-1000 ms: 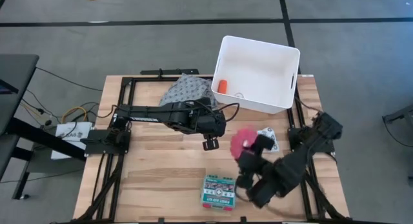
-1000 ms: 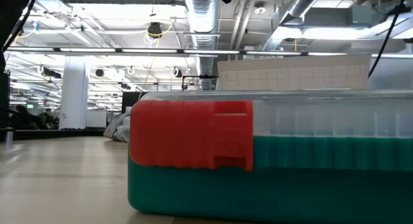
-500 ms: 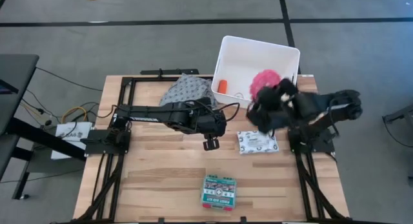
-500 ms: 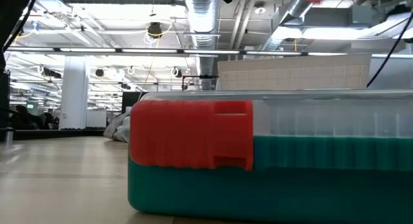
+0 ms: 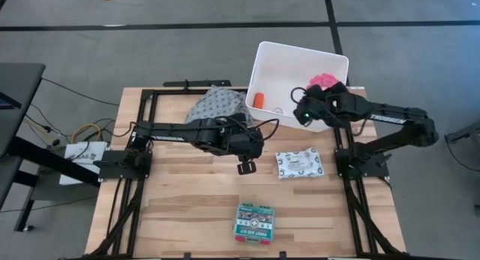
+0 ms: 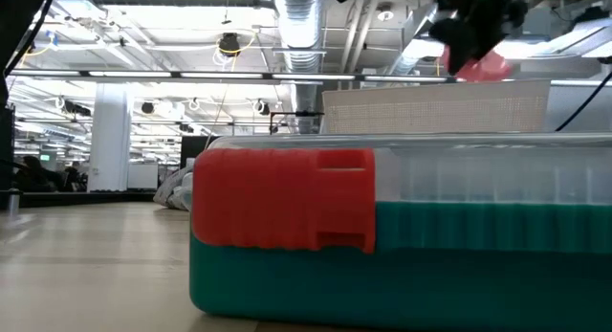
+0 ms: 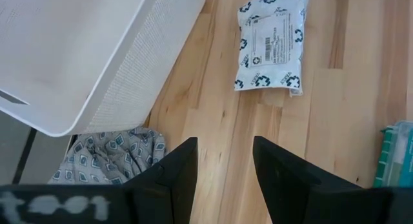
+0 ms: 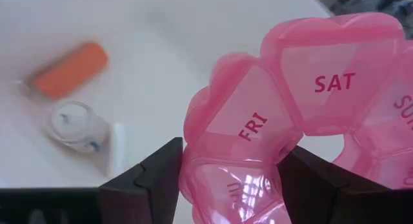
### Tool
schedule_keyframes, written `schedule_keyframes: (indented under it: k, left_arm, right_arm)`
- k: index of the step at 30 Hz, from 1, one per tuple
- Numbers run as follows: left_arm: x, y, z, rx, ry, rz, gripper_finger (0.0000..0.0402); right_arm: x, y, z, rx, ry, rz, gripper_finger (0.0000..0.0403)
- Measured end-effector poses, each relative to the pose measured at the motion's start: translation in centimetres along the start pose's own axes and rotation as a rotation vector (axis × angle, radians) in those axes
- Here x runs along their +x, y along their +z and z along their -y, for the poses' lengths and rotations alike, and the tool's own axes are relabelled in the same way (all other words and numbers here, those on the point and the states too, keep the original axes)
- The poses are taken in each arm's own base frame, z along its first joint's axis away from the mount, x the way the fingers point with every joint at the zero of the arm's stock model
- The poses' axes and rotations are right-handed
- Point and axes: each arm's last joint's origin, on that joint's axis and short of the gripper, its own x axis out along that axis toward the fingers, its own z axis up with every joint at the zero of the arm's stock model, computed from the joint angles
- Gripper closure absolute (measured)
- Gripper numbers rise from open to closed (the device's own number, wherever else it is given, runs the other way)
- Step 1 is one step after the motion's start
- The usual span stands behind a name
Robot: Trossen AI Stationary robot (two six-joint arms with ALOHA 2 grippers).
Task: Pick & place medical supplies in basket/bin
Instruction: Put the pink organizer in the white bin
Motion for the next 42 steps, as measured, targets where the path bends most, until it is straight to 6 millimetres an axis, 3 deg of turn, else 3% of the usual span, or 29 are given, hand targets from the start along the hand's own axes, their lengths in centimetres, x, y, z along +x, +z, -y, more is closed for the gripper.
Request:
schedule_keyframes:
  k: [7, 11, 20, 29, 36, 42]
  left_arm:
    - [0.0, 0.0, 0.0, -0.001, 0.0, 0.002, 0.026]
    - [0.0, 0.0, 0.0, -0.001, 0.0, 0.002, 0.026]
    - [0.0, 0.0, 0.0, -0.001, 0.0, 0.003, 0.026]
    - [0.0, 0.0, 0.0, -0.002, 0.0, 0.003, 0.026]
    - [0.0, 0.0, 0.0, -0.002, 0.0, 0.003, 0.026]
    - [0.0, 0.0, 0.0, -0.001, 0.0, 0.003, 0.026]
  right_arm:
    - [4.7, 1.2, -2.5, -0.02, 0.101, -0.02, 0.0185]
    - [7.5, 1.3, -3.4, -0.044, 0.063, -0.111, 0.0178]
    - [10.9, 1.8, -3.9, -0.012, 0.077, -0.202, 0.0175]
    - [10.0, 1.8, -2.4, -0.041, 0.144, -0.191, 0.0174]
    - [8.0, 1.8, -1.4, -0.013, 0.406, -0.191, 0.0173]
    - [7.6, 1.2, -1.4, -0.061, 0.418, -0.237, 0.0173]
